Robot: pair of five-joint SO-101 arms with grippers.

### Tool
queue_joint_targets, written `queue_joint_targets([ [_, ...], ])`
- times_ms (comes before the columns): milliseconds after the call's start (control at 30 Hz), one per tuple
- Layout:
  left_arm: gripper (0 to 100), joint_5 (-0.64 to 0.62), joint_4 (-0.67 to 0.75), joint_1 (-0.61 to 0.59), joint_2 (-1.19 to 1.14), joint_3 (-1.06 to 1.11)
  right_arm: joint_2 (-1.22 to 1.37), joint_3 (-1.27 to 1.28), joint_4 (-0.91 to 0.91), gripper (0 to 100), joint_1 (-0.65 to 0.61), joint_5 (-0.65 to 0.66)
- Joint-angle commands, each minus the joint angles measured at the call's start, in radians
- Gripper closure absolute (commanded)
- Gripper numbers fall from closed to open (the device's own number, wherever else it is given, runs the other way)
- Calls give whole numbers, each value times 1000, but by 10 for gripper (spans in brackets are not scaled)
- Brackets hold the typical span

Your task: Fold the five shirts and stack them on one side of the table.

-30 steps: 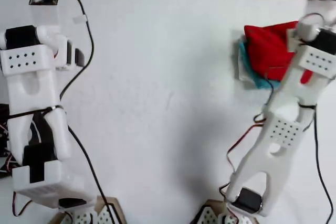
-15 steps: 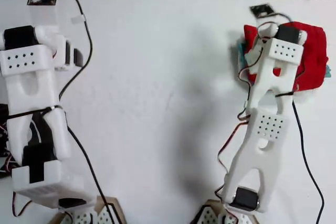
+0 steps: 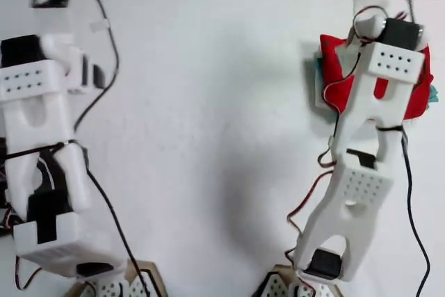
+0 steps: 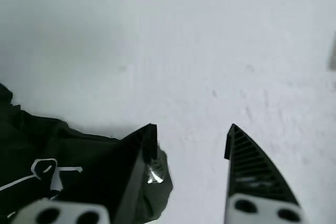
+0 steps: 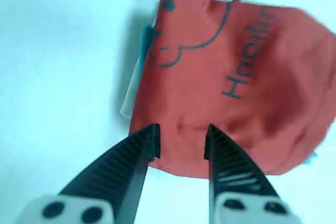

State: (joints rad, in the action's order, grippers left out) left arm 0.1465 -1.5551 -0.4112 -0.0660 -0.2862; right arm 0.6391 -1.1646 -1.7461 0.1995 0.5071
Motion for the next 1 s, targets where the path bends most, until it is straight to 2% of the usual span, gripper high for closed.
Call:
queue_joint_targets([
  [0, 766, 98, -17, -138, 49, -47, -189, 9, -22, 854, -8, -71],
  [100, 764, 210, 17, -285, 25, -50, -331, 101, -22, 853, -39, -75],
  [233, 763, 313, 74, -470, -69, -93, -555, 362, -22, 841, -101, -74],
  [367, 762, 385, 40, -575, -232, -166, -771, 700, -18, 738, -186, -18],
  [433, 762, 419, -3, -583, -321, -188, -854, 853, -15, 698, -231, 26],
  [567, 762, 430, -66, -582, -491, -232, -964, 1066, -15, 693, -291, 48],
  [867, 768, 437, -147, -552, -736, -344, -1092, 1274, -15, 693, -292, 52],
  [933, 819, 436, -187, -519, -760, -364, -1101, 1323, 2, 693, -291, 52],
  [967, 881, 430, -204, -499, -764, -375, -1101, 1350, 21, 693, -288, 52],
])
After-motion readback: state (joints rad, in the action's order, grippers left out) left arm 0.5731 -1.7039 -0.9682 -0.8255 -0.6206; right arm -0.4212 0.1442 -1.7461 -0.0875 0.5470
